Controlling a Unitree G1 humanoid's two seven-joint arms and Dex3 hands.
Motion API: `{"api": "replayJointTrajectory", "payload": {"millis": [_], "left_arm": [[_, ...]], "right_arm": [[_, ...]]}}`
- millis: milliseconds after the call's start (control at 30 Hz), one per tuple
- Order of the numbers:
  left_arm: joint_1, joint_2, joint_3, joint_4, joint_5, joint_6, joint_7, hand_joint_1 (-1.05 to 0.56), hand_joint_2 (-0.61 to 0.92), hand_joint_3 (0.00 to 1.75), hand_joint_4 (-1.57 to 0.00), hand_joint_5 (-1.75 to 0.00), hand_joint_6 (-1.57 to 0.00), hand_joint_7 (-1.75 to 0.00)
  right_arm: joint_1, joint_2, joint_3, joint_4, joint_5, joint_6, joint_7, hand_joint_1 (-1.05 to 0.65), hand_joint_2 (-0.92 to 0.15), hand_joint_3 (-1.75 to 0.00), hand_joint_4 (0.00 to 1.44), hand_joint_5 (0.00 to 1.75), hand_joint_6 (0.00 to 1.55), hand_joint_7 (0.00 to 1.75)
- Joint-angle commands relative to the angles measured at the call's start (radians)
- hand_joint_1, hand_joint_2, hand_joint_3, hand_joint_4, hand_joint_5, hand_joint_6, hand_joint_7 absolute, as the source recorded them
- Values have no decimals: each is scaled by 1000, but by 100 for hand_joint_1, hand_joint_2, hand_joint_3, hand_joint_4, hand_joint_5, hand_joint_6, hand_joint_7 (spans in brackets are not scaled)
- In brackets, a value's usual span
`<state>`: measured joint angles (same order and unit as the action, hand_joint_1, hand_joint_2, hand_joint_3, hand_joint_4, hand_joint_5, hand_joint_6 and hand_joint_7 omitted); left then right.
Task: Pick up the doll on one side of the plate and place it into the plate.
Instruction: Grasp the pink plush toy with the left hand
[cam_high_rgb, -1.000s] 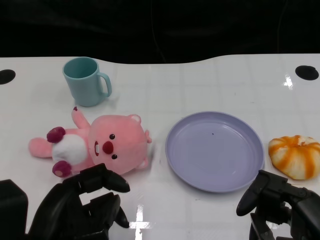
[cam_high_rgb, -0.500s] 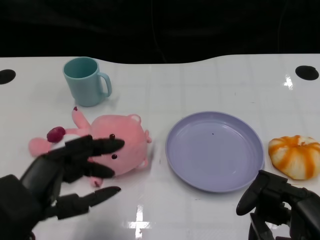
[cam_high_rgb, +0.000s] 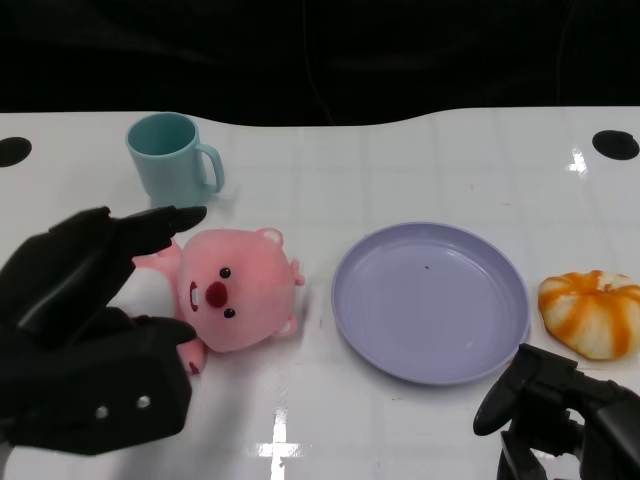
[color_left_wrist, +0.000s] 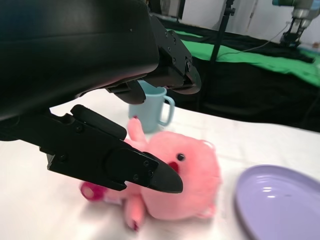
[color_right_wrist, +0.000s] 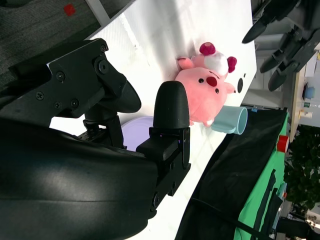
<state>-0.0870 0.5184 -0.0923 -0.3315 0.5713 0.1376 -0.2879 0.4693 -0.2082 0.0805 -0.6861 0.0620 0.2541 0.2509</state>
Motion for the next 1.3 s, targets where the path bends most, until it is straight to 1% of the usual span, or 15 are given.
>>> {"api": "replayJointTrajectory", "payload": {"millis": [33,67,133,267,467,633,767,933,1000,1067,1167,1300], "left_arm": [[-56,31,-34,52,72,17,-14,-62,92,2,-11,-48,-32,0],[-60,30,-36,56,79,17,-16,-62,92,2,-11,-47,-31,0],[-107,35,-69,130,121,13,-13,-63,91,1,-10,-45,-30,0],[-175,39,-125,225,191,23,-28,-65,91,1,-7,-43,-25,0],[-266,34,-198,367,252,15,-45,-67,92,0,-9,-43,-24,0],[-338,6,-247,494,260,20,-55,-68,90,0,-10,-37,-23,0],[-390,-19,-287,607,266,-3,-20,-70,90,0,-13,-31,-25,-1],[-445,-51,-326,720,273,-1,-7,-70,91,0,-13,-28,-24,0],[-468,-66,-348,776,279,-7,10,-69,91,0,-18,-22,-24,0],[-490,-82,-366,833,279,-13,25,-69,91,0,-20,-19,-25,-1],[-517,-105,-385,906,274,-11,35,-67,91,0,-21,-16,-26,-1],[-551,-138,-405,1012,261,-18,50,-67,92,1,-24,-13,-27,0]], "right_arm": [[11,-6,-2,-15,4,3,-4,1,-65,-117,59,175,47,159],[12,-5,-1,-16,4,3,-4,1,-65,-117,59,175,47,159],[16,-6,-1,-14,3,-6,-2,2,-65,-117,59,175,47,159],[23,-7,2,-17,-3,-15,-2,3,-66,-116,60,175,47,159],[29,-8,3,-22,-1,-12,0,2,-65,-116,60,175,47,159],[34,-9,1,-22,-1,-11,1,1,-65,-116,61,175,48,159],[38,-7,-2,-24,8,-9,3,2,-65,-116,61,175,48,159],[46,-9,-1,-28,5,-13,2,3,-65,-117,62,175,48,158],[51,-9,-2,-33,4,-10,1,3,-64,-117,62,175,48,158],[56,-11,-3,-36,2,-14,1,3,-64,-117,61,175,48,158],[62,-14,-6,-36,3,-28,6,3,-64,-117,61,175,48,158],[75,-20,-11,-51,6,-20,8,1,-65,-116,61,175,49,157]]}}
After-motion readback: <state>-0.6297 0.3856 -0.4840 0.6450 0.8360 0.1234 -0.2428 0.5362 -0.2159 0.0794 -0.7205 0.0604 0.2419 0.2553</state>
